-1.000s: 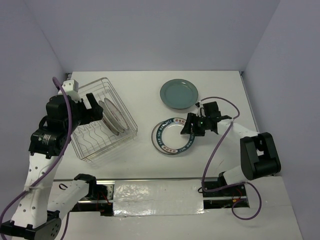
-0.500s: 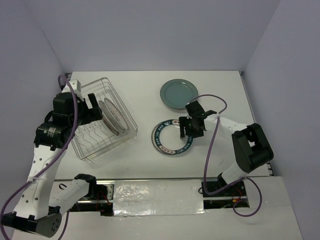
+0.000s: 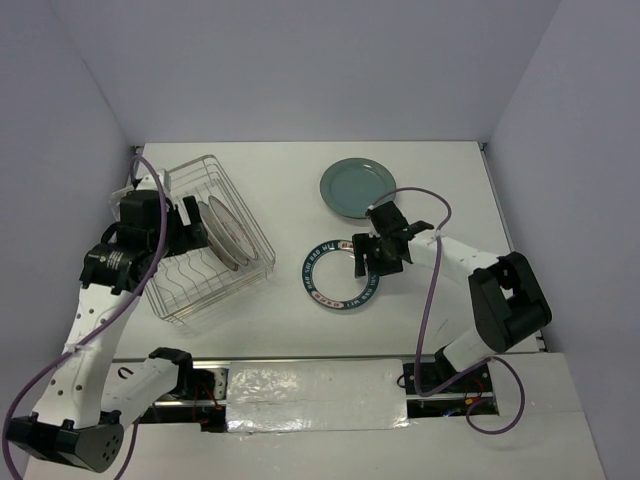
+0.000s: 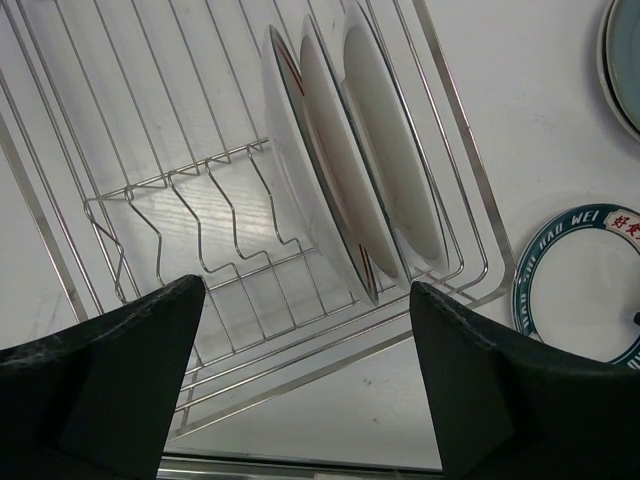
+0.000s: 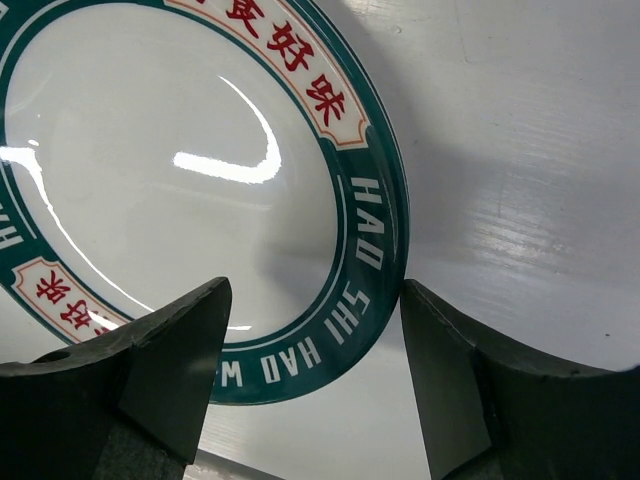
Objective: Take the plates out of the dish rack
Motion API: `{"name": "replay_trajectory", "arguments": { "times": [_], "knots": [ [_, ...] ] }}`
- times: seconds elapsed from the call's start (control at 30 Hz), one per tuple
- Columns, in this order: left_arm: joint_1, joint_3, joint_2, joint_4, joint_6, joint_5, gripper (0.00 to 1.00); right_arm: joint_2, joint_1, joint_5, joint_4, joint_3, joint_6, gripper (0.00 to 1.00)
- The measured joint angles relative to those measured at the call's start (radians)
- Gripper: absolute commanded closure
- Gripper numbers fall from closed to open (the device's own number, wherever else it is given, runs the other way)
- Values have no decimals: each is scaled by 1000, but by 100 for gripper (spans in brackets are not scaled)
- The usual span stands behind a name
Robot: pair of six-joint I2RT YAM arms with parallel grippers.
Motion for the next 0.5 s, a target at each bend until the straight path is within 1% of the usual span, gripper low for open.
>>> {"name": "replay_trajectory", "arguments": {
  "times": [0.23, 0.3, 0.33, 0.4, 0.5],
  "knots": [
    [0, -27, 15, 7, -16, -2, 9, -22, 0, 42, -20, 0, 4, 24],
    [0, -27, 19, 8, -22, -7, 11, -39, 0, 80, -39, 2, 7, 24],
    [-1, -27, 22, 8, -24, -11, 14, -49, 0, 97, -52, 4, 9, 24],
    [-2, -27, 27, 8, -27, -22, 16, -85, 0, 130, -76, 5, 14, 24],
    [-5, -28, 41, 10, -31, -34, 21, -166, 0, 157, -108, 12, 19, 24]
  ]
}}
